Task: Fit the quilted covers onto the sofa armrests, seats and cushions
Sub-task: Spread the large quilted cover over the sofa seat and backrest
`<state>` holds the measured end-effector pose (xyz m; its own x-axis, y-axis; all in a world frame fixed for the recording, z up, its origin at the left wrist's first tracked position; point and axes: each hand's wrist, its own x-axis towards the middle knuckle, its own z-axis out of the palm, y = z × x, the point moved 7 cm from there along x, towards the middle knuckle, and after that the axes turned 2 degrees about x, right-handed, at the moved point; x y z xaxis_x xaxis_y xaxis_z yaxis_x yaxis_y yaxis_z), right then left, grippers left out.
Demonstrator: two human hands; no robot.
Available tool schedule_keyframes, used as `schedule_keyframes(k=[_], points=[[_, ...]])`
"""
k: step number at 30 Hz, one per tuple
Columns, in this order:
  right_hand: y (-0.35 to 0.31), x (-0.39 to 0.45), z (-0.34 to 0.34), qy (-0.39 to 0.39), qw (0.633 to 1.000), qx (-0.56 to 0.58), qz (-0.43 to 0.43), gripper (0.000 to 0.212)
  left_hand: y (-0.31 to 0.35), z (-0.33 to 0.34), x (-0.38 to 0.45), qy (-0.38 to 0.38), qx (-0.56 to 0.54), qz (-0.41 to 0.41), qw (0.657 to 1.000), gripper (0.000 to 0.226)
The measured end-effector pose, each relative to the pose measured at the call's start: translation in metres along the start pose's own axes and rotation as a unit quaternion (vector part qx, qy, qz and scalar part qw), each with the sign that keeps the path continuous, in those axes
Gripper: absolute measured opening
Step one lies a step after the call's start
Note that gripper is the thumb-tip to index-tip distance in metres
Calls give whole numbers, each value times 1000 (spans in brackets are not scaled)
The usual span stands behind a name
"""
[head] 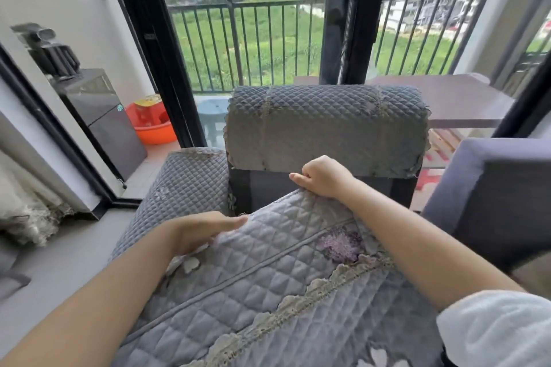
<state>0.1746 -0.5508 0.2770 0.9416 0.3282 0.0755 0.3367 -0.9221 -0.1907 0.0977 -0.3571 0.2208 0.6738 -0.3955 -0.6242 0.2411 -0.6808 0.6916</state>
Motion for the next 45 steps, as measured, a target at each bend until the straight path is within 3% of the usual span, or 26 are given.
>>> schedule_keyframes(k=[2,7,11,13,15,16,18,20,21,23,24,25,27,29,31,33,36,42,45], points=[[2,1,24,-25,999,-13,17,51,-3,-7,3,39,50,5,998,45],[7,0,28,-42,997,9,60,46,-18,-22,19,91,145,-11,985,42],[30,-15,20,-180,977,79,77,37,-14,-19,31,106,243,10,964,44],[47,-28,16,-246,934,240,99,27,-10,-19,34,98,277,14,956,49],[62,-43,15,-285,849,421,143,15,-9,-22,35,78,302,4,950,50],[70,-48,16,-297,818,466,157,15,-9,-24,35,62,309,-7,949,51],[86,-57,21,-322,800,477,169,33,-6,-27,38,35,313,-33,949,53],[93,-65,27,-349,801,456,171,39,3,-23,41,5,325,-52,944,53],[94,-70,28,-367,802,436,178,31,7,-20,44,-9,327,-59,943,51],[92,-78,23,-394,826,362,181,17,14,-13,49,-40,326,-75,942,47],[93,-81,19,-396,846,314,168,22,18,-9,51,-52,334,-81,938,47],[92,-82,12,-382,871,277,139,26,22,-5,53,-61,349,-84,931,46],[85,-83,0,-302,899,311,58,28,25,0,54,-71,377,-90,919,43],[84,-96,-5,-250,860,445,21,31,23,1,53,-75,394,-97,911,42],[86,-111,-2,-276,814,511,15,31,20,1,48,-78,399,-105,907,43],[97,-120,5,-315,855,411,23,26,17,1,42,-81,382,-119,913,42],[111,-118,6,-314,915,252,16,26,21,5,38,-70,357,-130,922,42],[114,-122,2,-180,976,115,-42,33,32,12,33,-62,366,-144,917,40],[116,-123,10,-144,983,105,-34,35,53,21,25,-20,313,-88,945,22]])
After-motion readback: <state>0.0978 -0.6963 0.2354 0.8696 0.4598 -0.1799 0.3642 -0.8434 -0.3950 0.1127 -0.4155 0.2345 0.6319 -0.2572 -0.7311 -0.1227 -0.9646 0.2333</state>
